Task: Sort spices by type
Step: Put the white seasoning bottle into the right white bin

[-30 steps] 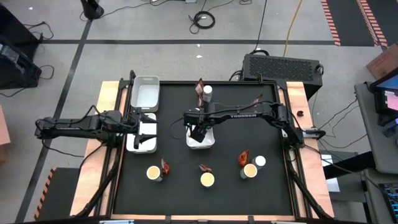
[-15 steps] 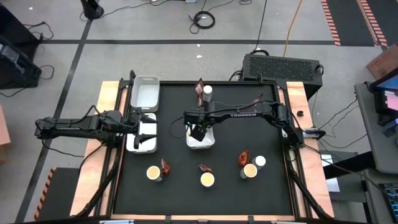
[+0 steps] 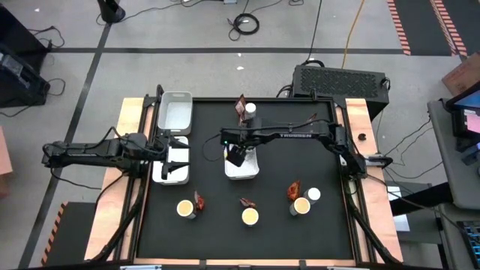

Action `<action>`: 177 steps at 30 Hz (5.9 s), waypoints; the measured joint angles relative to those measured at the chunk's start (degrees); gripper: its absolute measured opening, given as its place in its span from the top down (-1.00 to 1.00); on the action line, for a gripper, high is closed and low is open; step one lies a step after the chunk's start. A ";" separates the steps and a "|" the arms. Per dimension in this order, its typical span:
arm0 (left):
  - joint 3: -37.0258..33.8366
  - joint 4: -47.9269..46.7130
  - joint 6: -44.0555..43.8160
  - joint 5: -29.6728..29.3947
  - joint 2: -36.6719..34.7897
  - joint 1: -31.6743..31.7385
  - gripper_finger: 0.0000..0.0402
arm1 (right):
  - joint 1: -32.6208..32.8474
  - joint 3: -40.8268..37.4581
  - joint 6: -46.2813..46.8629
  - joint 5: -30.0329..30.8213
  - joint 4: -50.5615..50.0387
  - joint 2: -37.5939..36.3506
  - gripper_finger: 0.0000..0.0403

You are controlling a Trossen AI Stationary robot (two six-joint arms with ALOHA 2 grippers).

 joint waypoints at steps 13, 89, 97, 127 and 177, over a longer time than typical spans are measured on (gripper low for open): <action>0.00 0.11 -2.14 0.14 -0.02 -0.01 -0.63 | 0.85 14.47 -13.57 -0.48 -3.81 -0.04 -0.18; -0.02 9.50 -9.04 -5.44 6.71 0.01 -0.63 | 31.11 -42.92 16.98 -10.86 -13.47 -46.00 -0.18; -0.02 9.46 -8.98 -5.44 7.54 0.01 -0.63 | 32.49 -46.62 16.56 -10.79 -10.52 -45.48 -0.19; -0.02 9.46 -8.92 -5.44 8.15 -0.01 -0.63 | 33.64 -52.91 12.53 -15.51 -4.71 -43.14 -0.71; -0.02 9.40 -6.03 -5.46 8.28 -0.01 -0.63 | 33.86 -56.80 5.45 -17.68 -0.03 -36.06 -0.31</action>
